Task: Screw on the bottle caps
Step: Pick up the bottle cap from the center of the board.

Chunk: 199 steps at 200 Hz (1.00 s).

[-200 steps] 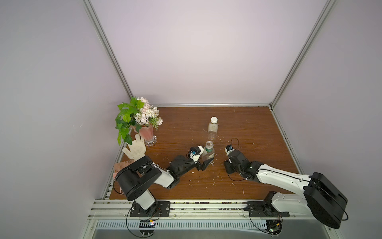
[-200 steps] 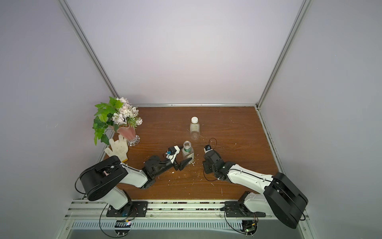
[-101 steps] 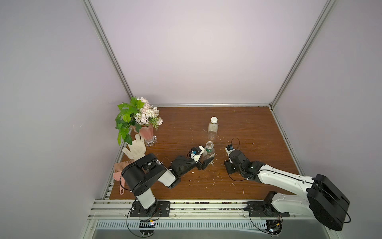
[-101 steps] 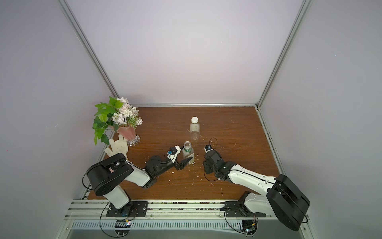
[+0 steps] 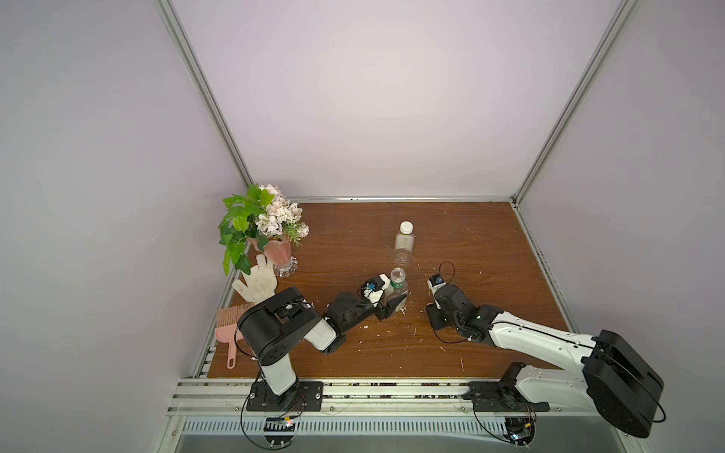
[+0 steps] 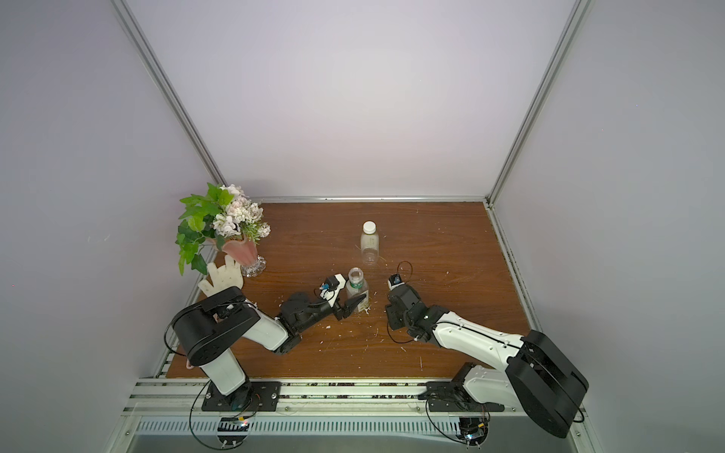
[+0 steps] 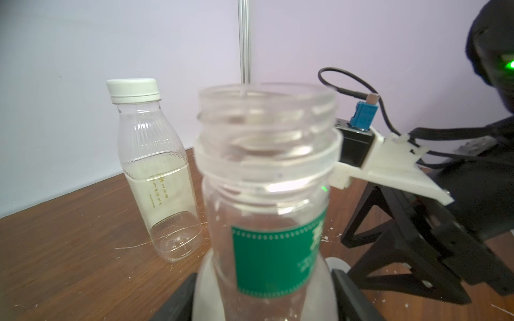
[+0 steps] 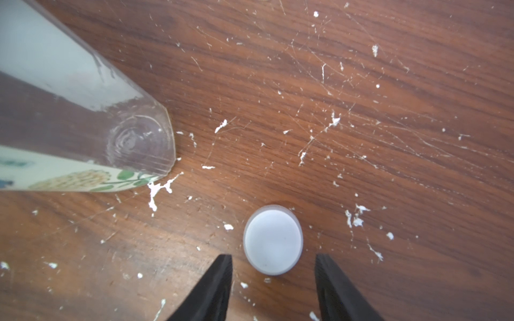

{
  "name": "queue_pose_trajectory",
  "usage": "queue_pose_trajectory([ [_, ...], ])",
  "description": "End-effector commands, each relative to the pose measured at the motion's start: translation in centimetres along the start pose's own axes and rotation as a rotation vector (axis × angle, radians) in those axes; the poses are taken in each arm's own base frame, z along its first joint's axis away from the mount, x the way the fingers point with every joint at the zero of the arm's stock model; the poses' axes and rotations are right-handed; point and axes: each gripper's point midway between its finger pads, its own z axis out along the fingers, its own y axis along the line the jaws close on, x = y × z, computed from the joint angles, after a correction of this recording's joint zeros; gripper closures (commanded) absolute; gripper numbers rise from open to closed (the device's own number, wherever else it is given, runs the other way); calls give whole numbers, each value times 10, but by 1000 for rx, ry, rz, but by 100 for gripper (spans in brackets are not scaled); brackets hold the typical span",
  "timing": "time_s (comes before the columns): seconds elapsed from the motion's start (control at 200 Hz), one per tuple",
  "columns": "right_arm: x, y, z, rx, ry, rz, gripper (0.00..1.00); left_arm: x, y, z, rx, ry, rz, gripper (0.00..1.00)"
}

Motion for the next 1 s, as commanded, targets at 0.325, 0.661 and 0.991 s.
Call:
queue_pose_trajectory([
  [0.325, -9, 11, 1, -33, -4, 12, 46, -9, 6, 0, -21, -27, 20, 43],
  [0.661, -6, 13, 12, -21, 34, 22, 47, -11, 6, -6, -23, -26, 20, 45],
  [0.991, -5, 10, 20, 17, 55, 13, 47, -9, 3, -6, -6, -24, 11, 44],
])
